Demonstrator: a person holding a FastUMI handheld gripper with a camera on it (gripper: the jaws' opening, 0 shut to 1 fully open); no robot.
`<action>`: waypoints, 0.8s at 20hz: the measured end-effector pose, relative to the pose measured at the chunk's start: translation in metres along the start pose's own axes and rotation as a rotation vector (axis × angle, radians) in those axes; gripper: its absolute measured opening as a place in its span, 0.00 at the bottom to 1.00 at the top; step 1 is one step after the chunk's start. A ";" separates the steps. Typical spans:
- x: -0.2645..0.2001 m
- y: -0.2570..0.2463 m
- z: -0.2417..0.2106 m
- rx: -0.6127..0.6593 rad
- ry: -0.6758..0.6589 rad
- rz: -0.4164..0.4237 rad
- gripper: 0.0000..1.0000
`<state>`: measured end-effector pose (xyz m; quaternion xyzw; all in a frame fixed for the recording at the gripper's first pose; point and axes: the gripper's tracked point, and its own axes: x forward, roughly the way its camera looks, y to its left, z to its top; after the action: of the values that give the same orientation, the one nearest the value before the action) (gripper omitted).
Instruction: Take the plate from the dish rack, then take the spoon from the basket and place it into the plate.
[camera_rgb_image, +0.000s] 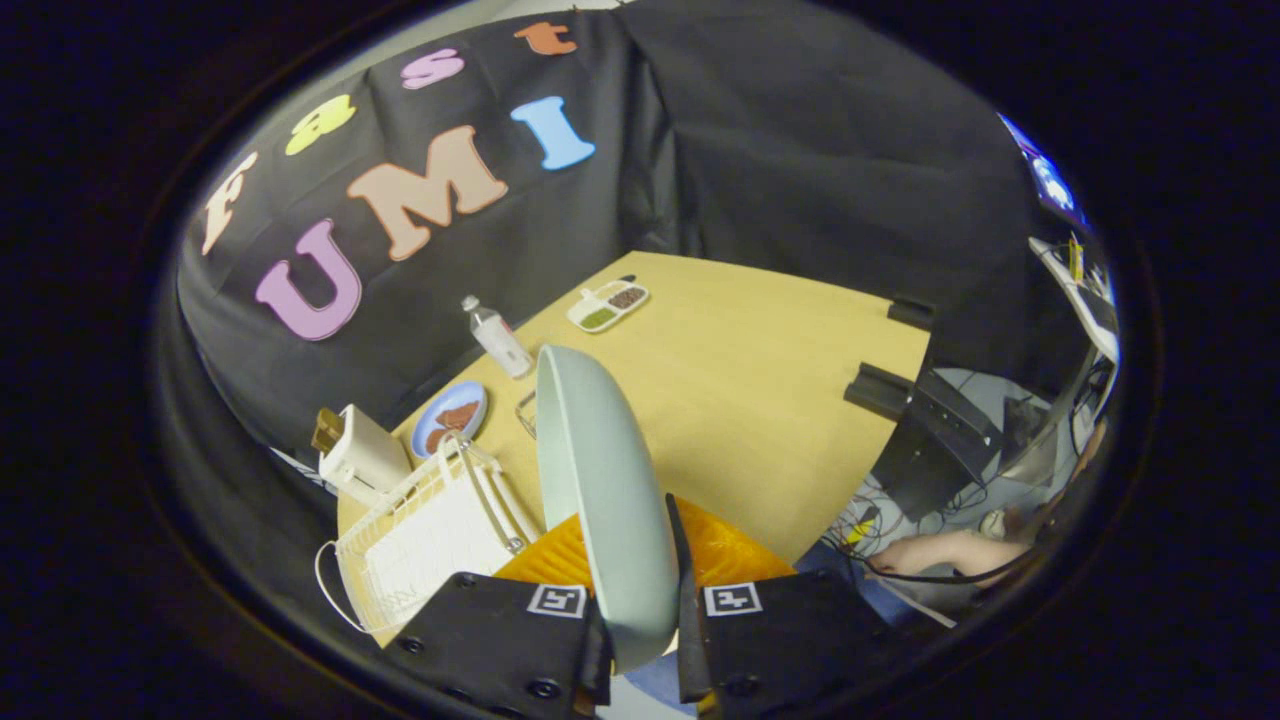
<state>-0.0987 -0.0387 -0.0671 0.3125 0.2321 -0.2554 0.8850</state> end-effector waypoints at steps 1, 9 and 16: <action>0.007 -0.006 -0.007 0.025 0.023 -0.002 0.28; 0.062 -0.028 -0.048 0.137 0.168 0.023 0.29; 0.089 -0.019 -0.056 0.207 0.180 0.092 0.31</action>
<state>-0.0562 -0.0410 -0.1652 0.4340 0.2683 -0.2083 0.8344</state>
